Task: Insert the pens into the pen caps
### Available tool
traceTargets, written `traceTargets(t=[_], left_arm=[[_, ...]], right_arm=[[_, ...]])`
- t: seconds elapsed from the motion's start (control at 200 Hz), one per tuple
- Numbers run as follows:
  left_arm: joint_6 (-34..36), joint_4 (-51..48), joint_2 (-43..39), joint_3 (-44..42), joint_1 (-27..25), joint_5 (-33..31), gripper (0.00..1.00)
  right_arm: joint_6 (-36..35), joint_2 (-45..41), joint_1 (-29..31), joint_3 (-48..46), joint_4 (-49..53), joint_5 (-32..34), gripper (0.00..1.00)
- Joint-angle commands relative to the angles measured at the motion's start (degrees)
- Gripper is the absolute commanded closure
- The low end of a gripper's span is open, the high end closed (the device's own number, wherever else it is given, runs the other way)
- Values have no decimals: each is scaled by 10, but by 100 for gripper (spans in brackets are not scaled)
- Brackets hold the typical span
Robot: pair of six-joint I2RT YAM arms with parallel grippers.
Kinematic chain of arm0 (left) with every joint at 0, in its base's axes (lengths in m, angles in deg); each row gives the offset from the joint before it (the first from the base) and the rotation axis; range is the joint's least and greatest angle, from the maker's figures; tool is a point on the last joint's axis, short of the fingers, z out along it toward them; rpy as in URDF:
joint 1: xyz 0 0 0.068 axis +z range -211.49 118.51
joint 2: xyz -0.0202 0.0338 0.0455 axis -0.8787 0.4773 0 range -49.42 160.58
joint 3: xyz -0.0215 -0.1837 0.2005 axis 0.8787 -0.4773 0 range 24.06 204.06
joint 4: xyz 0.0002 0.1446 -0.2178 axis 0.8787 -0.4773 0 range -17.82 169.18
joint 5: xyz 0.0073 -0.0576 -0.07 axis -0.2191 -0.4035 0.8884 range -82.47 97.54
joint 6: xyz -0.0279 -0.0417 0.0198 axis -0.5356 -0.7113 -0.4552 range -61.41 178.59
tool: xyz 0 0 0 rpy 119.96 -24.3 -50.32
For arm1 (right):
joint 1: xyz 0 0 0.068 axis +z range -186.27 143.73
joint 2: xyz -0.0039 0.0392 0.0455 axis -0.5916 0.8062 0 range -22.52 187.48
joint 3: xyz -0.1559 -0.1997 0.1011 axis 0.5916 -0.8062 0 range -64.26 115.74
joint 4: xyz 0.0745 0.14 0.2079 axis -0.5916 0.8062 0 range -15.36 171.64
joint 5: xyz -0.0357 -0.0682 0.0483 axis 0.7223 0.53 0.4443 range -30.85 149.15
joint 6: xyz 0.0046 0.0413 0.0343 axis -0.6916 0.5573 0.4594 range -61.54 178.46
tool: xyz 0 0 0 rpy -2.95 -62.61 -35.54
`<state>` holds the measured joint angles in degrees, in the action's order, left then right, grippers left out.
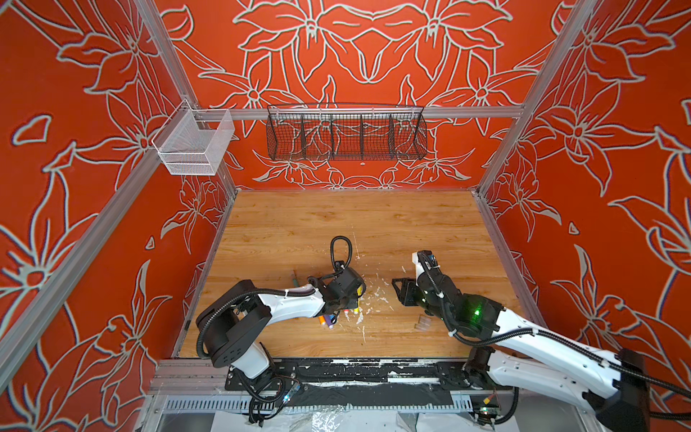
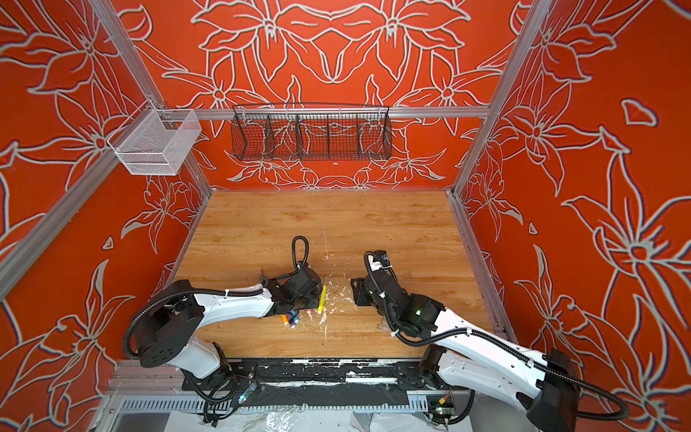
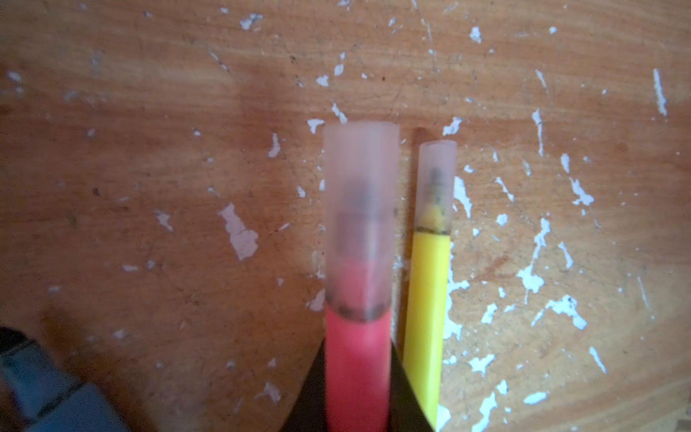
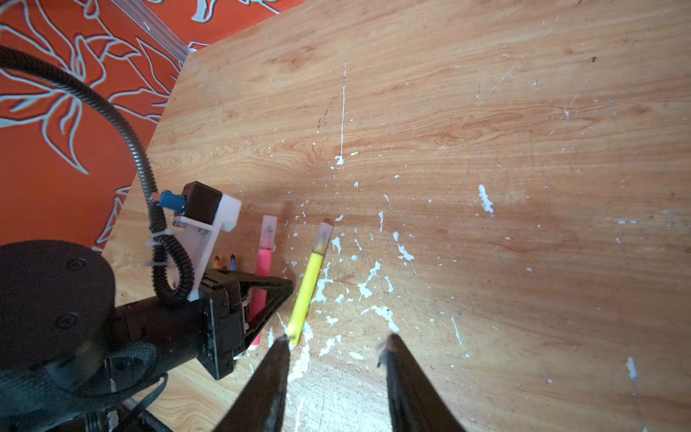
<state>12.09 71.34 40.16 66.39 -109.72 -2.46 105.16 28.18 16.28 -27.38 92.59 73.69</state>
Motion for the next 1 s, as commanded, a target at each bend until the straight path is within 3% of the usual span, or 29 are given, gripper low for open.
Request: traceTargets(t=[0.0, 0.255, 0.51, 0.756, 0.996], left_arm=[[-11, -4, -4, 15, -5, -10, 74], [-16, -61, -46, 21, -12, -47, 70], [-98, -206, -138, -2, -66, -187, 70], [-144, -198, -185, -74, -82, -190, 72], [-127, -161, -147, -78, -82, -173, 74]], right_arm=[[5, -6, -3, -8, 15, 13, 56], [3, -16, -5, -9, 18, 8, 56], [5, -14, -5, -13, 14, 3, 56], [9, -8, -5, -17, 8, -1, 56], [15, -9, -5, -24, 2, -5, 57]])
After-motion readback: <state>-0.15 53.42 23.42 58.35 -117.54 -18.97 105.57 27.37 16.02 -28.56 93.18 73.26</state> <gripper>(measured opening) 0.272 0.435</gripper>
